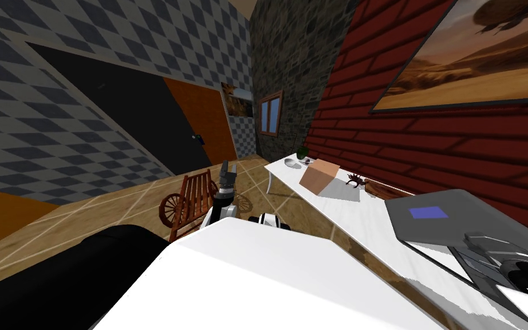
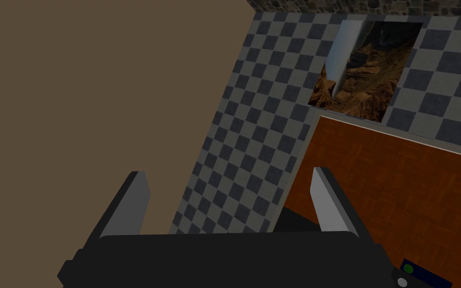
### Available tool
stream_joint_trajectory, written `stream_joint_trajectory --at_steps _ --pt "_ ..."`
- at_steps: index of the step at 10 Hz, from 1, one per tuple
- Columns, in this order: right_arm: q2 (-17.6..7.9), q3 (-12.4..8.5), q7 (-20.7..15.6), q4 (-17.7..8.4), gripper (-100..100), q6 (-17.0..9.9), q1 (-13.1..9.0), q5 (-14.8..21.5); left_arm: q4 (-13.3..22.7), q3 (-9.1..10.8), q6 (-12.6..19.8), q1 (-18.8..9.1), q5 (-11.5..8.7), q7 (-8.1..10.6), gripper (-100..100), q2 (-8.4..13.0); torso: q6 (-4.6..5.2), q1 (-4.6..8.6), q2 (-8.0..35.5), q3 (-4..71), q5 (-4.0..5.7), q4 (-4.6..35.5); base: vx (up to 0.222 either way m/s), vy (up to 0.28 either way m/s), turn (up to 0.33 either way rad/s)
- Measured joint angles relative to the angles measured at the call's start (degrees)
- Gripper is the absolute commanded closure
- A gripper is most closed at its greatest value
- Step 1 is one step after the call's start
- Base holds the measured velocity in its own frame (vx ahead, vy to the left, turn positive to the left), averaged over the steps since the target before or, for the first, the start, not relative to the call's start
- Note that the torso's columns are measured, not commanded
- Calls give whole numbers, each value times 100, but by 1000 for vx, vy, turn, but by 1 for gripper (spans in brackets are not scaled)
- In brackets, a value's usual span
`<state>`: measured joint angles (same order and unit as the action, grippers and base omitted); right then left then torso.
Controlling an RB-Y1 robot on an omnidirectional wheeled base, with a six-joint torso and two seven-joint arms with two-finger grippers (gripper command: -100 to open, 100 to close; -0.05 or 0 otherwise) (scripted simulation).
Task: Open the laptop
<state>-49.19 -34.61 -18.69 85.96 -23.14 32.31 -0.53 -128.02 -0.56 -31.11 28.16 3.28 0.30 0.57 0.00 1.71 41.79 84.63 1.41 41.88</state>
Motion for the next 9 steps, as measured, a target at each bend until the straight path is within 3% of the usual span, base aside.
stream_joint_trajectory --at_steps 1,4,5,8,9 --pt "18 -13 49 68 100 -53 21 -60 0 0 0 1 0 0 0 0 12 -25 -6 5 -8 -3 -48 -26 -6" --pt "71 57 90 -277 100 97 -156 -62 0 0 -1 2 0 0 0 0 -24 -57 -2 5 -22 0 -52 -19 39" --pt "153 81 156 -292 100 37 -224 -107 0 0 0 1 0 0 0 0 -43 -70 15 -5 -31 9 -116 -49 77" --pt "337 199 300 -668 100 153 -572 -133 0 0 0 0 0 0 0 0 -45 -76 -12 10 -28 1 -111 -52 75" --pt "343 186 319 -675 100 176 -589 -127 0 0 0 2 0 0 0 0 -28 -102 -23 25 -65 4 -59 -72 -47"
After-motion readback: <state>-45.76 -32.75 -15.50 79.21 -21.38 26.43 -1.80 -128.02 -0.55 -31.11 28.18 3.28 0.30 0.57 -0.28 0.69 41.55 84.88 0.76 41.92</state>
